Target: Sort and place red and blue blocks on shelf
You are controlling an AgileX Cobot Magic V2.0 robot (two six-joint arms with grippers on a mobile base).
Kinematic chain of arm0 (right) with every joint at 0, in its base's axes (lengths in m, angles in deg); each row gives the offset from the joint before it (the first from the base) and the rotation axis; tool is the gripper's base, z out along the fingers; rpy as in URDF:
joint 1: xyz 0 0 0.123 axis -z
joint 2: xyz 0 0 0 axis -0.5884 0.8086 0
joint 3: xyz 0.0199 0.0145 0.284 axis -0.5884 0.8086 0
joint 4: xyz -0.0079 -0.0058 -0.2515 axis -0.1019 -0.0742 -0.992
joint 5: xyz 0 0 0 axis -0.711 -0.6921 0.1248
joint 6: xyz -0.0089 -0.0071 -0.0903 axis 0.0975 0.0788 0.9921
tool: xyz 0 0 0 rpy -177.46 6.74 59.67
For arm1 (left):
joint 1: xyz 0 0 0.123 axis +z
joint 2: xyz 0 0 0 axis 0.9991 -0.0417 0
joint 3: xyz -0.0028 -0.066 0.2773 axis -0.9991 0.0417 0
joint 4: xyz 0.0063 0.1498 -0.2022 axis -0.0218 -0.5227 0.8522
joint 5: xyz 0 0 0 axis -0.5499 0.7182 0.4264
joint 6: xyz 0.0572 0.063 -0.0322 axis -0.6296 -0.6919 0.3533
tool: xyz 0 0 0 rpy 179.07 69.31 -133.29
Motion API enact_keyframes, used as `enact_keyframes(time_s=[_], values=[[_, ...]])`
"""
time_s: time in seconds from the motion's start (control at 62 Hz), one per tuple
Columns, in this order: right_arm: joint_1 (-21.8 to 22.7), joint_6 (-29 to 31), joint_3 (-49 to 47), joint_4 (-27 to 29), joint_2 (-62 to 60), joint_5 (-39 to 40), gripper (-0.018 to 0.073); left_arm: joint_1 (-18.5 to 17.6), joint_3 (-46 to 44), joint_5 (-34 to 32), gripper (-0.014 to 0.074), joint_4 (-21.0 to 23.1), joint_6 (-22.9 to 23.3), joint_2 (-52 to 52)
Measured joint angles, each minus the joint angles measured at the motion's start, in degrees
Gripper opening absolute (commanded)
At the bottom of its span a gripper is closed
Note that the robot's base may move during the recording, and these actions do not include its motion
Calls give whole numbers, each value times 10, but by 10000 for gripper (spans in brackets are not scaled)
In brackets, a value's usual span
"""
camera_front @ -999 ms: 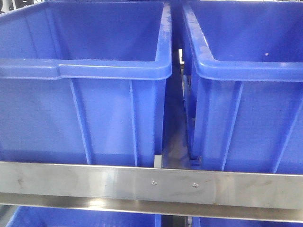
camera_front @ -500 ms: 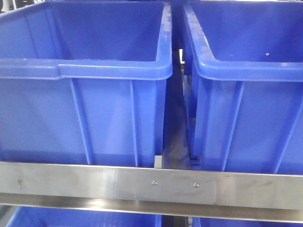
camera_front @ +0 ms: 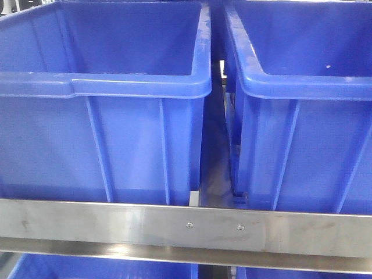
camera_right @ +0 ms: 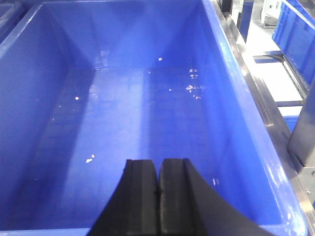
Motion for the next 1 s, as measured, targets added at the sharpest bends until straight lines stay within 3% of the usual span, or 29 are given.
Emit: enact_keyframes(time_s=[0.532, 0.774, 0.999], values=[[1, 0, 5, 2, -39, 11, 66, 0, 0, 0, 134, 0, 0, 0], [4, 0, 114, 14, -140, 83, 66, 0, 0, 0, 134, 0, 0, 0], [4, 0, 211, 16, -207, 95, 66, 0, 0, 0, 134, 0, 0, 0]])
